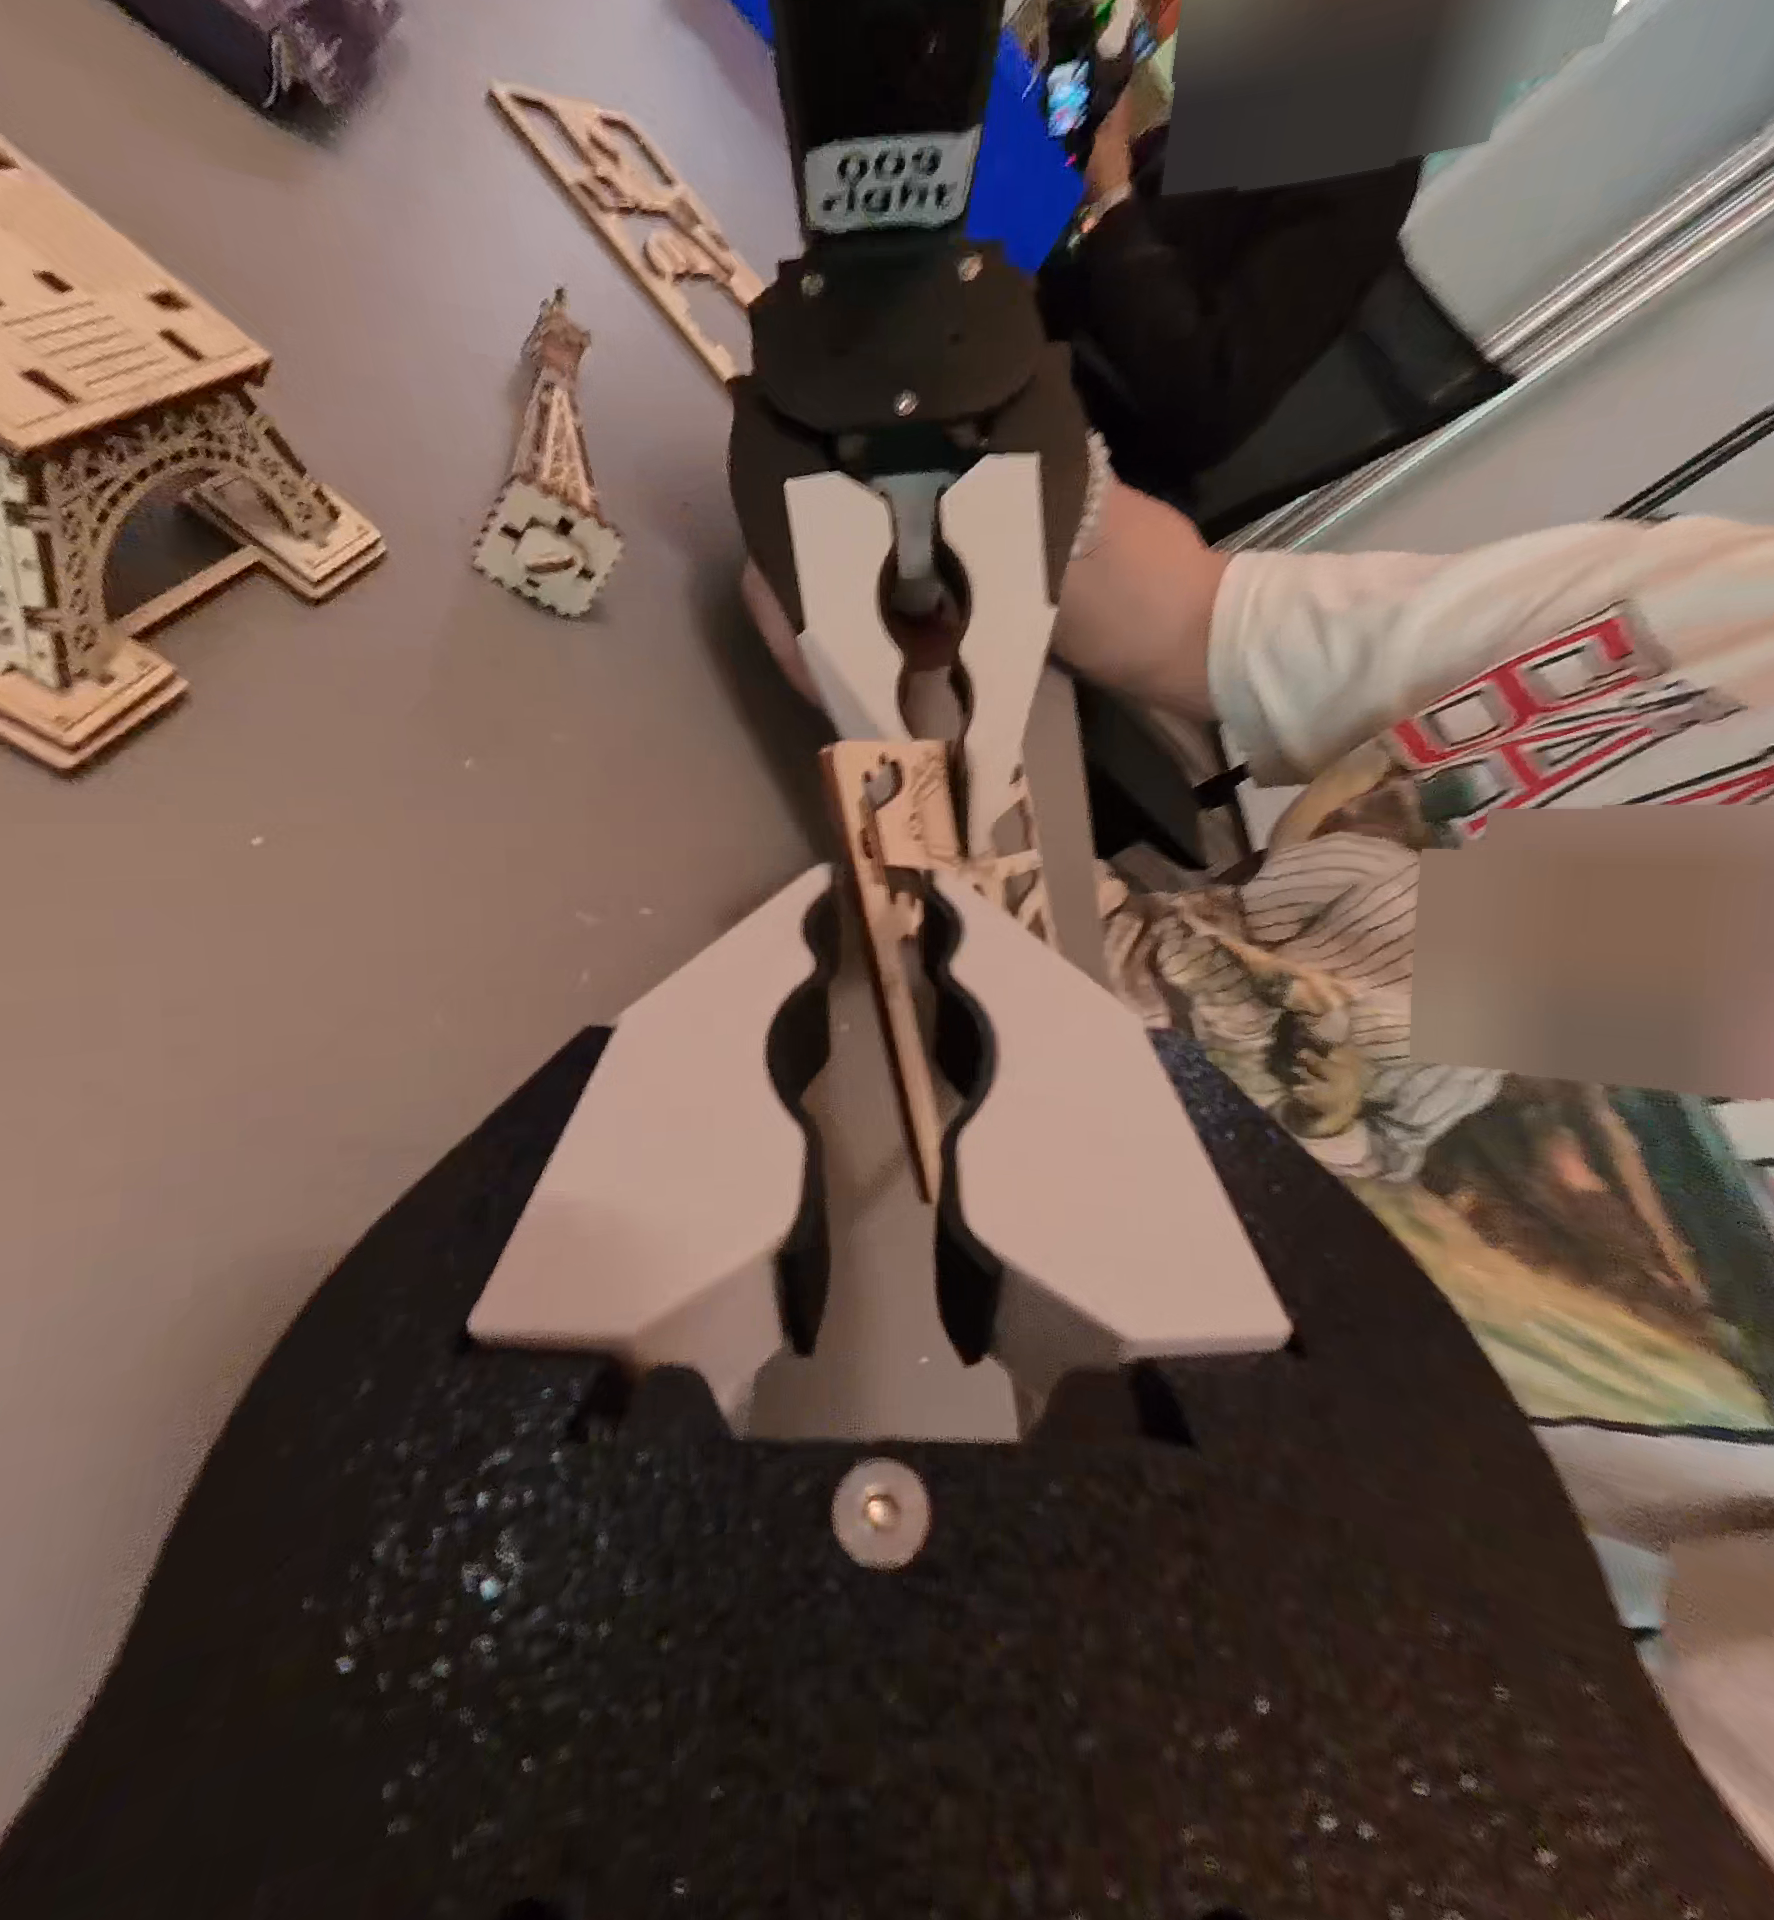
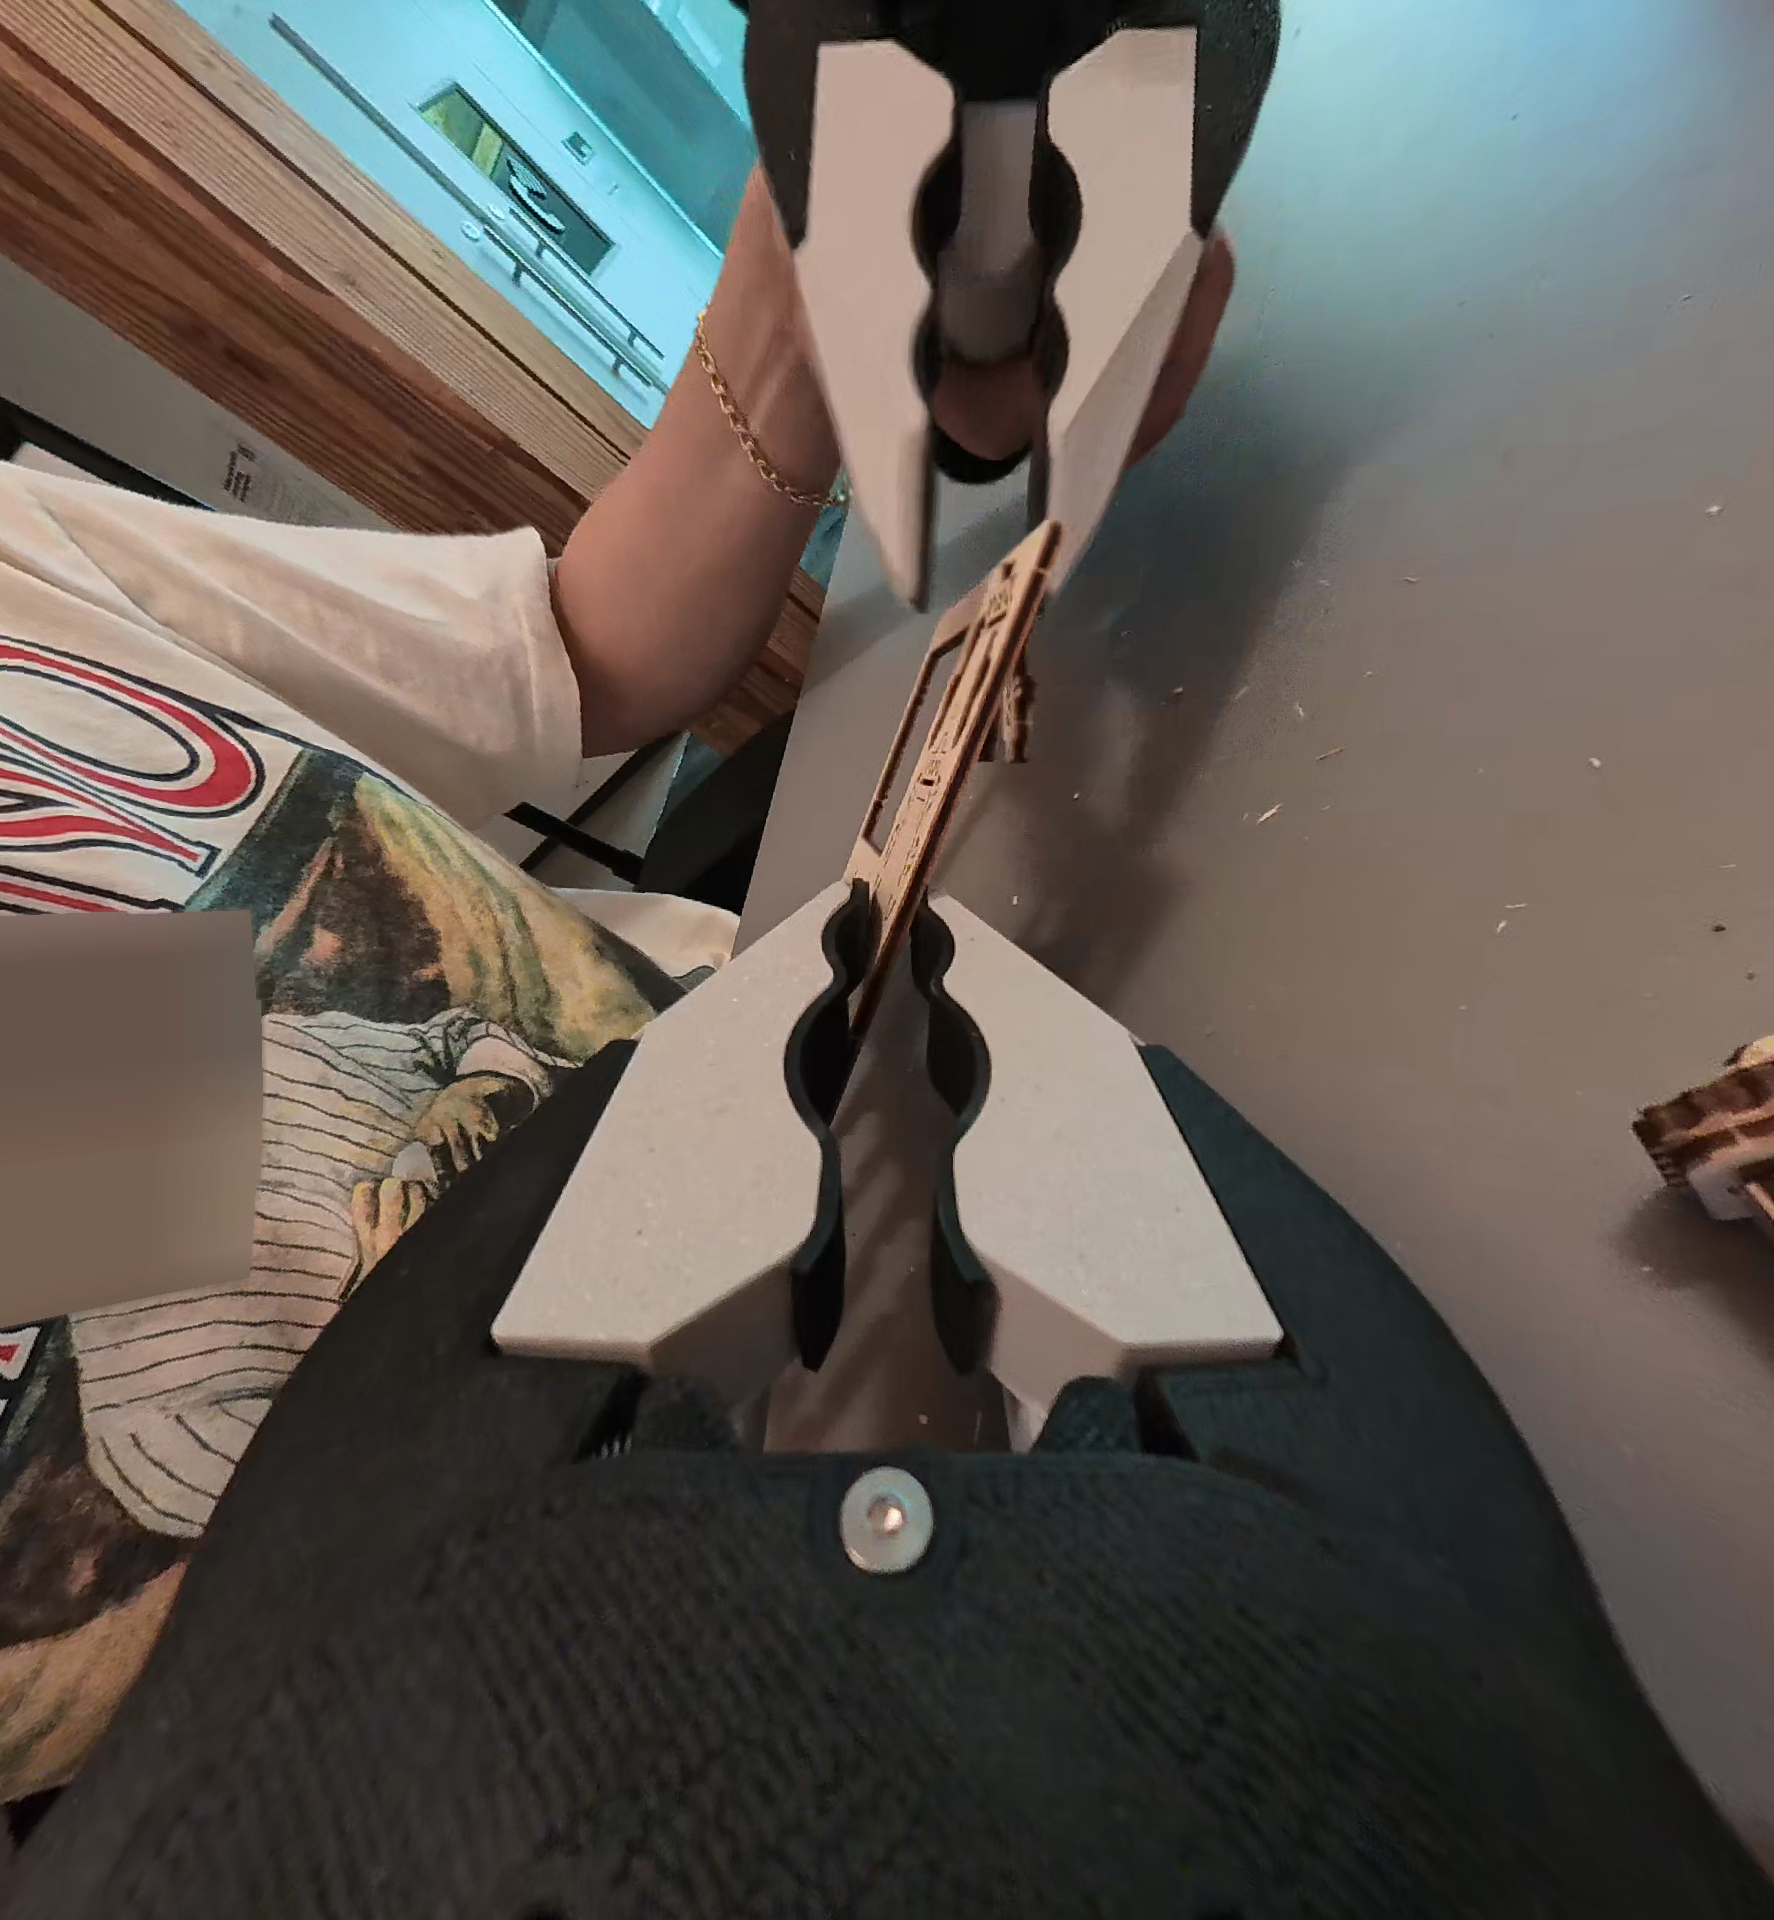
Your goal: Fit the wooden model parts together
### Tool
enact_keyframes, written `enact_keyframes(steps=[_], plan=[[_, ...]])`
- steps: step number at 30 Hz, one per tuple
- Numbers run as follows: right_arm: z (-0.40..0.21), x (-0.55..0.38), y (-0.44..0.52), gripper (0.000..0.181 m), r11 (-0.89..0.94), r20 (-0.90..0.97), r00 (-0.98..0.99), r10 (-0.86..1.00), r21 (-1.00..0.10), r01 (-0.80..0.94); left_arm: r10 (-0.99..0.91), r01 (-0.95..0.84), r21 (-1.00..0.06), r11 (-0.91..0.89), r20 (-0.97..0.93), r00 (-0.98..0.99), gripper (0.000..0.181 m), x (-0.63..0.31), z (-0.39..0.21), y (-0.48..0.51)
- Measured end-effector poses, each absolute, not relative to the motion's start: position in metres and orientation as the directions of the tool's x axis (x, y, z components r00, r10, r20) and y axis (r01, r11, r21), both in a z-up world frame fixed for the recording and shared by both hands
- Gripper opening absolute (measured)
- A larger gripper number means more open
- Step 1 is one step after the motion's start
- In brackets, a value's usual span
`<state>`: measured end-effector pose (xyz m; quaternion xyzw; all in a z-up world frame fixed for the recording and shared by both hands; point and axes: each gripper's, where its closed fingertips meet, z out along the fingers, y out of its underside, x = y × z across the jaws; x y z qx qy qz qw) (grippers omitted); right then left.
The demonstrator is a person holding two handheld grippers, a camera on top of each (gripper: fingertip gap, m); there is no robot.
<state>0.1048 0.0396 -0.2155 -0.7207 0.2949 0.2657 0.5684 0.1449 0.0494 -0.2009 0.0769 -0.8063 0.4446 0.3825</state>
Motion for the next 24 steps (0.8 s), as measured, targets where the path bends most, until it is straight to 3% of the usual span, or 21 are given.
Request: enact_keyframes(steps=[1,7,11,13,15,17,21,24], plan=[[-0.216,0.105,0.04,0.005,-0.181,-0.718,0.685,-0.123,-0.663,-0.727,0.205,-0.448,-0.665,0.598,0.667,-0.716,0.005,0.146,-0.205,0.05],[-0.215,0.115,0.035,0.013,-0.121,-0.745,0.651,-0.147,-0.64,-0.759,0.153,-0.417,-0.719,0.556,0.582,-0.799,0.006,0.163,-0.209,0.058],[-0.222,0.121,0.035,0.032,-0.117,-0.753,0.628,-0.197,-0.618,-0.777,0.132,-0.393,-0.793,0.466,0.501,-0.855,0.006,0.176,-0.196,0.063],[-0.224,0.119,0.036,0.024,-0.135,-0.746,0.634,-0.203,-0.62,-0.773,0.088,-0.386,-0.809,0.443,0.468,-0.879,0.006,0.184,-0.193,0.067],[-0.223,0.118,0.037,0.005,-0.143,-0.744,0.639,-0.196,-0.623,-0.769,0.068,-0.379,-0.828,0.413,0.443,-0.894,0.006,0.188,-0.189,0.069],[-0.22,0.114,0.038,0.002,-0.15,-0.735,0.656,-0.173,-0.638,-0.755,0.047,-0.35,-0.824,0.445,0.412,-0.91,0.008,0.187,-0.195,0.072],[-0.225,0.117,0.038,0.002,-0.155,-0.738,0.642,-0.208,-0.623,-0.767,-0.087,-0.078,-0.856,0.511,0.039,-0.995,0.025,0.209,-0.192,0.074],[-0.231,0.117,0.038,0.004,-0.177,-0.743,0.629,-0.229,-0.603,-0.778,0.007,0.162,-0.776,0.61,-0.2,-0.98,0.048,0.198,-0.184,0.062]])
